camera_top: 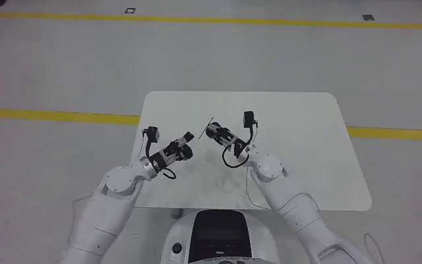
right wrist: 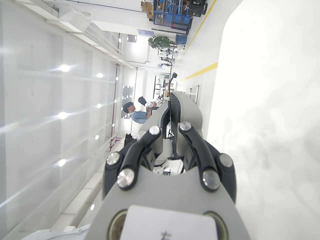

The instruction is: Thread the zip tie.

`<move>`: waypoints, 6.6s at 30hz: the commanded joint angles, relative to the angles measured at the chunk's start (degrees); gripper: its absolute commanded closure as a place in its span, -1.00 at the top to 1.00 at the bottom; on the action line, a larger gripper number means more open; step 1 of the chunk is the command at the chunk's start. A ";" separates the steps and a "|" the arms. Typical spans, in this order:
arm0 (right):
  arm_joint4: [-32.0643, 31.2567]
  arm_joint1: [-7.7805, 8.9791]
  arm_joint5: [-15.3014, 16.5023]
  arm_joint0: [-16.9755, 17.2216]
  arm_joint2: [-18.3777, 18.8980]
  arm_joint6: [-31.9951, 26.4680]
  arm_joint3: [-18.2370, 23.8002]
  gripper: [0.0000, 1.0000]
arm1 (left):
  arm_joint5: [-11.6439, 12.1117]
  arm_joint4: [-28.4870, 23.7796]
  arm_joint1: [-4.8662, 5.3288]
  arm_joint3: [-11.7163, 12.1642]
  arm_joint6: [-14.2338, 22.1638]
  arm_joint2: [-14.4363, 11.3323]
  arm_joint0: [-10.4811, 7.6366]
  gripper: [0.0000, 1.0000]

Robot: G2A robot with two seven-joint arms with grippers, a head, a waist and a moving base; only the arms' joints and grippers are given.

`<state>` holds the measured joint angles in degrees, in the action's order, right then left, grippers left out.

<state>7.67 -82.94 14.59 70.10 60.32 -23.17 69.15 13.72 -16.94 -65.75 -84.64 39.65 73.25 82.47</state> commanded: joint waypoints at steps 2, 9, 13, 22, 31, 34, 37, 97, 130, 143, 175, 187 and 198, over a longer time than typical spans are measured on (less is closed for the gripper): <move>0.86 -0.50 0.50 -0.28 -1.11 2.18 -0.82 -1.00 | 1.49 -1.01 -0.26 1.51 -1.02 -1.15 -0.96 1.00; 1.65 -0.85 1.33 -0.51 -1.87 3.00 -1.43 -1.00 | 2.64 0.55 -0.38 2.57 -2.64 -2.26 -1.78 1.00; 1.32 -0.83 1.24 -0.39 -1.86 3.39 -1.28 -1.00 | 2.64 0.55 -0.38 2.57 -2.64 -2.26 -1.78 1.00; -3.14 -1.45 -0.46 1.09 -4.39 9.57 0.96 -1.00 | 4.90 -1.49 -0.64 3.60 -3.93 -3.55 -2.92 1.00; -4.23 -1.44 -0.75 1.71 -4.53 10.53 1.86 -1.00 | 4.94 -0.81 -0.70 3.47 -6.01 -3.85 -2.73 1.00; -5.60 -1.45 -1.20 2.10 -4.69 11.53 2.44 -1.00 | 5.16 -1.06 -0.67 3.71 -6.30 -3.94 -2.73 1.00; -6.30 -1.49 -1.55 2.29 -4.70 12.41 2.70 -1.00 | 5.34 -1.20 -0.63 4.22 -6.15 -4.06 -2.87 1.00; -8.07 -2.00 -5.35 3.08 -3.96 12.37 3.53 -1.00 | 5.76 -2.07 -0.65 6.48 -7.03 -6.45 -4.13 -0.74; -8.18 -1.61 -5.22 4.14 -2.56 9.80 5.47 1.00 | 5.69 -2.60 -0.08 7.08 -4.84 -5.29 -3.65 -1.00; -4.78 -1.03 -4.83 5.38 0.04 6.94 7.42 1.00 | 4.74 -2.37 2.31 6.52 7.58 0.86 -2.04 -1.00; 1.29 1.52 -13.91 0.41 1.79 -23.55 3.57 1.00 | 5.76 -13.95 4.03 25.37 39.99 -3.32 -15.41 -1.00; 4.66 2.03 -11.48 -1.05 1.67 -31.63 1.37 1.00 | 4.12 -16.03 4.73 27.40 39.99 -6.93 -17.02 -1.00; 6.48 1.90 -9.56 -4.15 -0.39 -36.35 -3.04 1.00 | 5.76 -19.28 8.06 26.27 39.99 -11.22 -18.02 -1.00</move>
<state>14.15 -81.05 5.08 65.92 59.91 -59.54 66.08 19.48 -36.23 -57.65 -58.42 79.64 61.98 64.44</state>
